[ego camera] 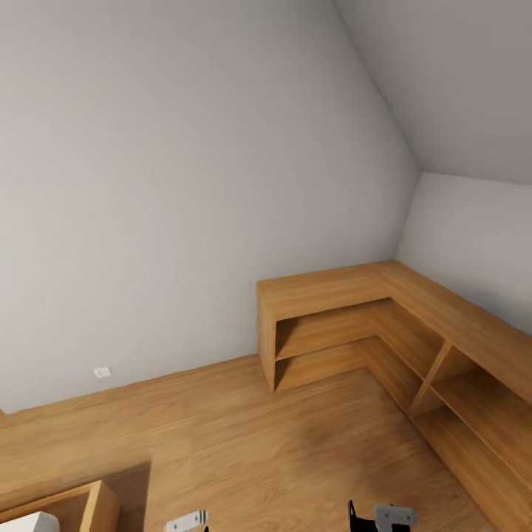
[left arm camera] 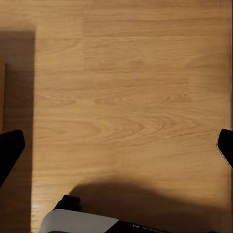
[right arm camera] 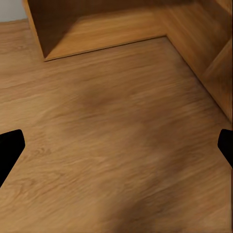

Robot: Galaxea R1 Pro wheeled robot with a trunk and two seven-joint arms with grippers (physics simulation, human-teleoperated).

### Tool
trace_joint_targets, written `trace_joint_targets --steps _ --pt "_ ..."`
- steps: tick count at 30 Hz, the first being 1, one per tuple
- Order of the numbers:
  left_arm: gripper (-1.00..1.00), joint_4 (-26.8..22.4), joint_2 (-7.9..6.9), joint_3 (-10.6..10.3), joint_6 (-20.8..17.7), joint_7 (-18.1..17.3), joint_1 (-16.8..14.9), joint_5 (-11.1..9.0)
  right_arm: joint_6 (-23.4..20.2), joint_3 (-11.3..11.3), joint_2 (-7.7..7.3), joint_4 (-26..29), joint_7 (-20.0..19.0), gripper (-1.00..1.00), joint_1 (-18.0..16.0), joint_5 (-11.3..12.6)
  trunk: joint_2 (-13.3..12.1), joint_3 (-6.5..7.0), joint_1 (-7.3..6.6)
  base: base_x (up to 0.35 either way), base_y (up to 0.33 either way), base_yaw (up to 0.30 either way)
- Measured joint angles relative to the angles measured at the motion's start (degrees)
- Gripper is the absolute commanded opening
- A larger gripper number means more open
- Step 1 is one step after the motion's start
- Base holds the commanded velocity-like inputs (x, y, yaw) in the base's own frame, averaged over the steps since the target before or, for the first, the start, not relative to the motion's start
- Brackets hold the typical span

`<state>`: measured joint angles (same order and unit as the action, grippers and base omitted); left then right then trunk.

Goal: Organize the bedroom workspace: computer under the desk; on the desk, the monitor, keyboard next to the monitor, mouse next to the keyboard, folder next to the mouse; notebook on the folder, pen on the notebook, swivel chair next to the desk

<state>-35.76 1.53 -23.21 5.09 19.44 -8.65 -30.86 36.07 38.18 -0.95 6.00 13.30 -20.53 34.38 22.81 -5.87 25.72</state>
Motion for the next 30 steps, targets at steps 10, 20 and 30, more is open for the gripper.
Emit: trace_joint_targets --steps 10,20,30 --pt "1.0 0.0 -0.05 0.0 0.0 0.0 0.0 0.0 -0.1 0.0 0.0 0.0 0.0 1.0 0.0 0.1 0.0 0.0 0.0 0.323 0.009 -0.299" --pt "1.0 0.1 -0.06 0.0 0.0 0.0 0.0 0.0 -0.3 0.1 0.08 0.0 0.0 1.0 0.0 0.2 0.0 0.0 0.0 0.316 0.099 -0.299" --pt "1.0 0.3 -0.05 0.0 0.0 0.0 0.0 0.0 -0.4 0.0 0.1 0.0 0.0 1.0 0.0 0.3 0.0 0.0 0.02 0.098 0.019 -0.3"
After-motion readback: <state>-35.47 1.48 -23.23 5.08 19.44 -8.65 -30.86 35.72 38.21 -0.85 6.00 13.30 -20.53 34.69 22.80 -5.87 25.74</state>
